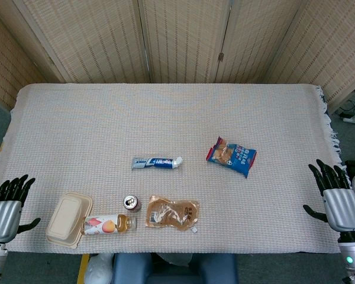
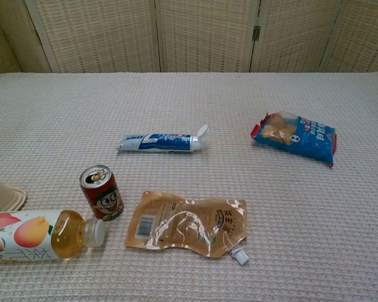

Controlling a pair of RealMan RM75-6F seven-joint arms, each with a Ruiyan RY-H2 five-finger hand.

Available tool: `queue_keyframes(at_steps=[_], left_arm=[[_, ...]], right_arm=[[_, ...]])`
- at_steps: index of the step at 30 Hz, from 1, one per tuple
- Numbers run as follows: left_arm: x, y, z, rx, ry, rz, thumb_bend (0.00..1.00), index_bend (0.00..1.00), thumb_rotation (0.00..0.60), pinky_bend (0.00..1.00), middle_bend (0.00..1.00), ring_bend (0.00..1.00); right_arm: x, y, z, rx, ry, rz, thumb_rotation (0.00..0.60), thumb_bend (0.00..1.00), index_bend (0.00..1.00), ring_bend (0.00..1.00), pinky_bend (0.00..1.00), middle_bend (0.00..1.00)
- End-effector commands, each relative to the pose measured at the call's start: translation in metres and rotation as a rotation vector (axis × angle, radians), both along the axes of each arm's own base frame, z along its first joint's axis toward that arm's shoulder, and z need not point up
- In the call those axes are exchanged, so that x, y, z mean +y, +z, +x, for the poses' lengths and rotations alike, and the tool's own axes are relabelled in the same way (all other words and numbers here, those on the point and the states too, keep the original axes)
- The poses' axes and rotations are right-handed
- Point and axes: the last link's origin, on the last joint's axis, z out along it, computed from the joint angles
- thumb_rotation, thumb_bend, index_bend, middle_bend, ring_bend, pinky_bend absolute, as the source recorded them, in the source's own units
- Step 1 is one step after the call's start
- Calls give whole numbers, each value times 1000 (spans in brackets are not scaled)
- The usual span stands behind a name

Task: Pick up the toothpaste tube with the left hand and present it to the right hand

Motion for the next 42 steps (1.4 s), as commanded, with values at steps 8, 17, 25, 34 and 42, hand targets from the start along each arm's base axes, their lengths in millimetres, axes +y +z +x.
queue_keyframes(at_steps=[8, 17, 25, 34, 42], left_arm=[[0, 0, -2, 0, -4, 10, 184, 125, 600, 0, 64, 62], [13, 4, 7, 6, -59, 29, 193, 127, 600, 0, 70, 72], [55, 2, 52, -69, -225, -24, 202, 161, 600, 0, 102, 97], [114, -30, 112, -99, -345, -150, 210, 197, 600, 0, 134, 125], [157, -70, 149, -96, -329, -258, 211, 249, 600, 10, 171, 158]], right_arm=[[1, 2, 3, -1, 8, -7, 600, 206, 0, 74, 0, 44], [0, 7, 5, -5, 28, -34, 600, 207, 0, 74, 0, 44], [-7, 13, 14, -1, 63, -52, 600, 207, 0, 73, 0, 44], [-14, 12, 20, -9, 73, -39, 600, 207, 0, 73, 0, 44], [-12, 15, 22, -15, 80, -40, 600, 207, 0, 73, 0, 44]])
